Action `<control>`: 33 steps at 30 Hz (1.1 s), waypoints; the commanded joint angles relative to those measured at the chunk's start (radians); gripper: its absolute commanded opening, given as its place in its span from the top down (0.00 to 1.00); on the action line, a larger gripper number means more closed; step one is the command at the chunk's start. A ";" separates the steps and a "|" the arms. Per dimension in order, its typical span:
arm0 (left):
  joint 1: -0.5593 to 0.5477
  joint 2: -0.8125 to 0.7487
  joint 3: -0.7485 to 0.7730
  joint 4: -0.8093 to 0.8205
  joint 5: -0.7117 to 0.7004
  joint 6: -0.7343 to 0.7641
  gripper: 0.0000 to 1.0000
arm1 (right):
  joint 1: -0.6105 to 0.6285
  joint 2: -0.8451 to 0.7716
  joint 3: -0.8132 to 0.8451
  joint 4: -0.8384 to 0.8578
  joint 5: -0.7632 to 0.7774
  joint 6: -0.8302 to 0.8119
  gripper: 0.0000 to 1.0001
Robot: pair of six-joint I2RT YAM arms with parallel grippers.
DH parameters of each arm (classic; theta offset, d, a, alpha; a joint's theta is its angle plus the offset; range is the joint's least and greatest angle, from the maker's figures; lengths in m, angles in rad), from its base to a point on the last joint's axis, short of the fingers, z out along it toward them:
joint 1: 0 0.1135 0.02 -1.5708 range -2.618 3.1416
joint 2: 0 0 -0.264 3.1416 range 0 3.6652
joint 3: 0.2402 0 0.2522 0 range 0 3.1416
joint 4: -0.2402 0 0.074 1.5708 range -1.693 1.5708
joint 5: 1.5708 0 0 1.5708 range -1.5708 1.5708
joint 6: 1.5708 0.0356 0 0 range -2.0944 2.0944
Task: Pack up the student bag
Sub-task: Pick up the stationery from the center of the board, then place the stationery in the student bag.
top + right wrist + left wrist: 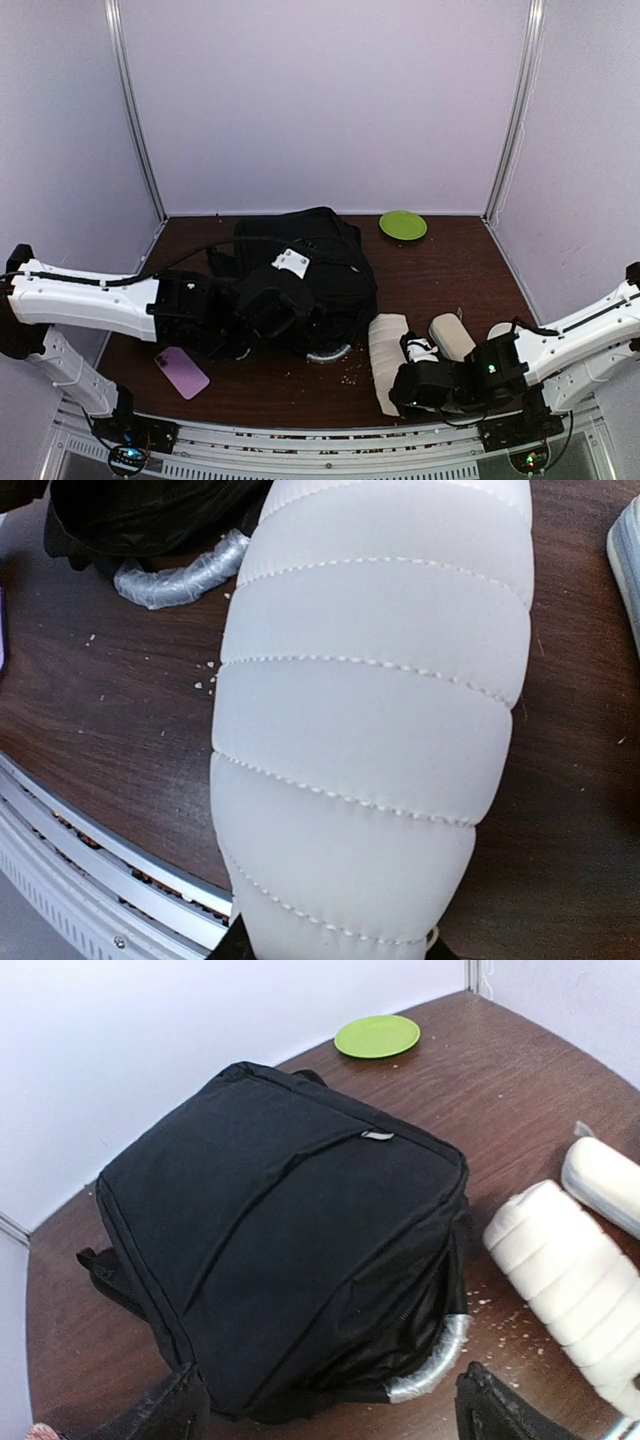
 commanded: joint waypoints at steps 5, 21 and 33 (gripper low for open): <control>0.110 0.133 0.170 -0.108 0.166 0.418 0.11 | 0.020 -0.297 -0.105 -0.042 0.044 -0.143 0.69; 0.171 0.477 0.392 -0.176 0.096 0.776 0.06 | 0.021 -0.574 -0.162 -0.107 -0.044 -0.261 0.69; 0.260 0.472 0.456 -0.141 0.097 0.730 0.72 | 0.020 -0.655 -0.203 -0.111 -0.101 -0.269 0.70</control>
